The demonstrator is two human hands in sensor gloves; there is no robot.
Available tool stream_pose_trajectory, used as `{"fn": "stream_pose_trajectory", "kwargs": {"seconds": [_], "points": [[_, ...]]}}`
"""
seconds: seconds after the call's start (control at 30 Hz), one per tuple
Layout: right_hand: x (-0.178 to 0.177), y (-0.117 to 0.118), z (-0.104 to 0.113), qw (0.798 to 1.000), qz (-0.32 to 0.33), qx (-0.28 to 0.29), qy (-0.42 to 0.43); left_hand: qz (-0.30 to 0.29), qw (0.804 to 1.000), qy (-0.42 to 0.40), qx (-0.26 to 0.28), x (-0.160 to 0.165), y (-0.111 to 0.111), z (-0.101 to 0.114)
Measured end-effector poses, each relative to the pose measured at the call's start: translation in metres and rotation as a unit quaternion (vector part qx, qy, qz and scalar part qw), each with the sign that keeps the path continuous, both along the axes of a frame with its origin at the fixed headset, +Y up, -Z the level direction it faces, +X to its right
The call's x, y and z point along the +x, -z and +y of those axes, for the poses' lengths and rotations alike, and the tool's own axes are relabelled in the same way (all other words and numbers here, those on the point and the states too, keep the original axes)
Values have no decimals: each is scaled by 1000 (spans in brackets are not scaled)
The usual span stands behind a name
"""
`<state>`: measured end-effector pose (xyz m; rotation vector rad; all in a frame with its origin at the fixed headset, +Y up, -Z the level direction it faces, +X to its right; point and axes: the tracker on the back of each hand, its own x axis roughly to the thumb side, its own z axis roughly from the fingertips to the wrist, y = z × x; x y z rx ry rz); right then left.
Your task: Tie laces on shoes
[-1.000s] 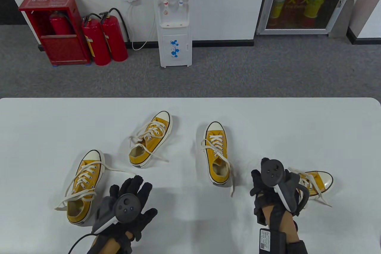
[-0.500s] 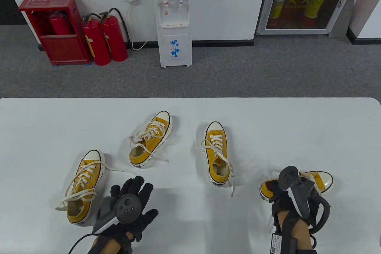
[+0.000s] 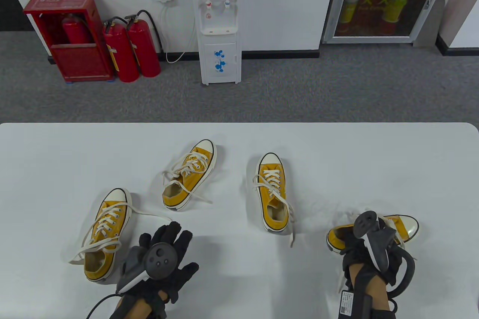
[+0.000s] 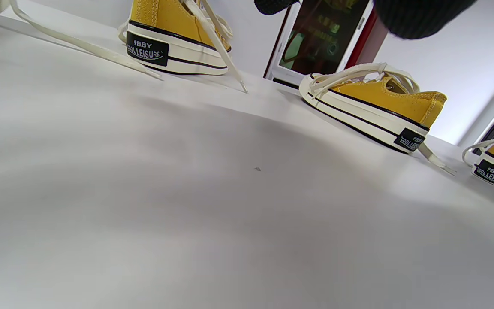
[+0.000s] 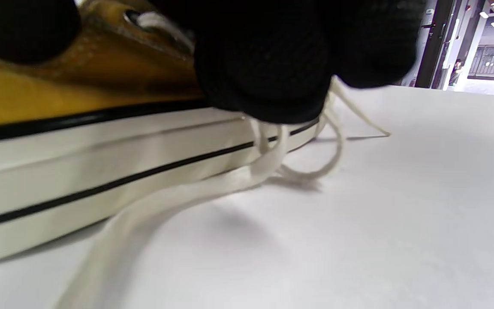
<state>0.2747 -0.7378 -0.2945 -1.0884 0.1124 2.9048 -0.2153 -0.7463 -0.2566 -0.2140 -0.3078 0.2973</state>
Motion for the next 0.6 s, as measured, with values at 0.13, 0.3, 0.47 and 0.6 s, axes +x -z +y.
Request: {"fn": "stream_pose_trajectory", "kwargs": {"seconds": [0.13, 0.3, 0.47, 0.6], "points": [[-1, 4, 0, 1000, -4, 9, -10, 1, 1000, 1, -1, 0, 0, 0], [-3, 6, 2, 1000, -8, 23, -20, 1, 1000, 1, -1, -1, 1, 0], [0, 4, 2, 998, -14, 53, -1, 1, 1000, -1, 1, -1, 1, 0], [2, 0, 1, 998, -15, 65, 8, 0, 1000, -2, 2, -1, 1, 1]]}}
